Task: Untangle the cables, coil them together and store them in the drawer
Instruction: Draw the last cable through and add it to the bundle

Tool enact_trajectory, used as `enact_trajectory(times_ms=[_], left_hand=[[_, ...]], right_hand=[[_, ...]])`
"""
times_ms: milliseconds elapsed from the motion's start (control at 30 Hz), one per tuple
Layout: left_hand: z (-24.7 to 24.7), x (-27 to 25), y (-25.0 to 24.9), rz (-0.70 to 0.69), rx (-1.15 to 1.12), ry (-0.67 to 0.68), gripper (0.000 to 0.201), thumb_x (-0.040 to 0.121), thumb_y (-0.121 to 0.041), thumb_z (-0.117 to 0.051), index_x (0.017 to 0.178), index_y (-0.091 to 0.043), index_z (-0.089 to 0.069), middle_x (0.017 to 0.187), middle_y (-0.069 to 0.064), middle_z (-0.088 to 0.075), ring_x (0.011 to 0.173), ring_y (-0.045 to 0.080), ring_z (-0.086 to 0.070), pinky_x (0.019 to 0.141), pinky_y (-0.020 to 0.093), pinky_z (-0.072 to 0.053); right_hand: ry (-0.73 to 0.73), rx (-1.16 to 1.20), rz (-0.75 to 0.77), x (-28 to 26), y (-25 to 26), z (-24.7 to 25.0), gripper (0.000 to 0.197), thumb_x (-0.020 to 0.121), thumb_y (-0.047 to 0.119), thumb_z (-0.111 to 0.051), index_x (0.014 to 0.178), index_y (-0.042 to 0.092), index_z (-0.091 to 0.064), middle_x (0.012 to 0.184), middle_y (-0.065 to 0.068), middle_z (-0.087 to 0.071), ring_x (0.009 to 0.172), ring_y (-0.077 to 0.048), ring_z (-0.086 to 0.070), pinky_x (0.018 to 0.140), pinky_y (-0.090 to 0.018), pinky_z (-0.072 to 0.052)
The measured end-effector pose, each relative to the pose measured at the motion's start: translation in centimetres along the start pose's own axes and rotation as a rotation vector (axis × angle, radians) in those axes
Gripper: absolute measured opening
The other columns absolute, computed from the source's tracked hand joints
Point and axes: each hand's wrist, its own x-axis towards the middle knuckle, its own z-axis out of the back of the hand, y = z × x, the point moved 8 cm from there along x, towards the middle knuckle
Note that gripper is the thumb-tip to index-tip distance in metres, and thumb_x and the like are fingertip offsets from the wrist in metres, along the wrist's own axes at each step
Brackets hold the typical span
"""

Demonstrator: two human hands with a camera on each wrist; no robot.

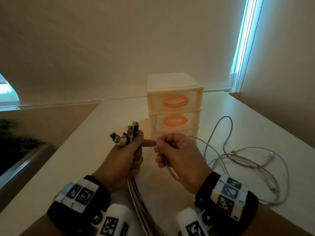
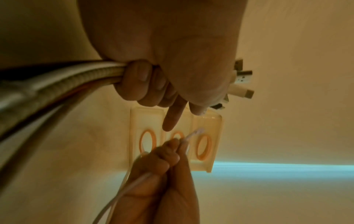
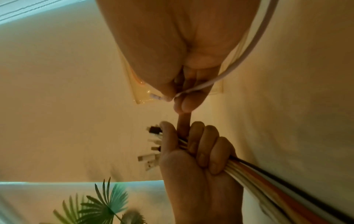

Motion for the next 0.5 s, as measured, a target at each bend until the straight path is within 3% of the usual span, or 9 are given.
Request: enact_trajectory(times_ms=[67, 133, 200, 300, 367, 500], left_hand=[[-0.8, -0.4, -0.3, -0.060, 0.060, 0.039, 0.047, 0.094, -0.049, -0.056, 0.094, -0.002, -0.060, 0.058, 0.000, -0.025, 0.052, 0.015, -0.010, 0.046, 0.027, -0.011], [-1.5, -0.8, -0.6, -0.140, 0.174, 0.066, 0.042, 0.096, -0.047, -0.059, 0.084, -0.007, -0.065, 0.054, 0.006, -0.041, 0.044, 0.014, -0.023, 0.046, 0.026, -0.017], [-1.1, -0.9, -1.0, -0.181, 0.205, 0.015, 0.041, 0.097, -0.044, -0.061, 0.085, -0.006, -0.070, 0.056, 0.011, -0.047, 0.043, 0.016, -0.030, 0.046, 0.026, -0.022], [1.5, -0.2, -1.3, -0.128, -0.035, -0.114, 0.042, 0.102, -0.039, -0.052, 0.100, -0.002, -0.071, 0.056, 0.002, -0.027, 0.044, 0.013, -0.018, 0.042, 0.025, -0.016], [3.1, 0.4, -1.6, -0.097, -0.193, -0.149, 0.047, 0.103, -0.040, -0.048, 0.097, 0.002, -0.068, 0.057, -0.002, -0.019, 0.042, 0.010, -0.014, 0.039, 0.023, -0.013], [5.2, 1.0, -2.1, -0.109, -0.326, -0.181, 0.049, 0.103, -0.042, -0.047, 0.087, 0.000, -0.066, 0.057, -0.003, -0.017, 0.041, 0.008, -0.014, 0.035, 0.018, -0.016]], right_hand=[[0.041, -0.097, 0.044, -0.4, -0.1, -0.9, 0.007, 0.097, 0.007, -0.062, 0.101, 0.006, -0.068, 0.079, -0.015, -0.069, 0.059, -0.018, -0.061, 0.055, -0.027, -0.052], [0.087, -0.172, 0.059, -0.8, -0.5, -1.9, 0.009, 0.097, 0.006, -0.061, 0.101, 0.007, -0.069, 0.081, -0.016, -0.071, 0.057, -0.017, -0.060, 0.054, -0.026, -0.051], [0.113, -0.256, 0.044, -1.0, -0.7, -2.4, 0.008, 0.098, 0.011, -0.061, 0.097, 0.009, -0.069, 0.080, -0.010, -0.072, 0.055, -0.016, -0.060, 0.051, -0.027, -0.051], [0.187, -0.604, 0.041, -0.8, -0.7, -2.6, 0.016, 0.100, 0.031, -0.059, 0.092, 0.020, -0.068, 0.077, 0.002, -0.073, 0.056, -0.003, -0.059, 0.058, -0.022, -0.050], [0.216, -0.791, 0.082, -0.5, -0.2, -2.0, 0.021, 0.101, 0.036, -0.053, 0.091, 0.028, -0.069, 0.072, 0.006, -0.067, 0.062, 0.000, -0.059, 0.060, -0.015, -0.047], [0.215, -1.060, 0.110, 0.2, 1.1, 0.9, 0.027, 0.101, 0.044, -0.050, 0.084, 0.032, -0.068, 0.076, 0.011, -0.063, 0.067, -0.003, -0.057, 0.062, -0.018, -0.046]])
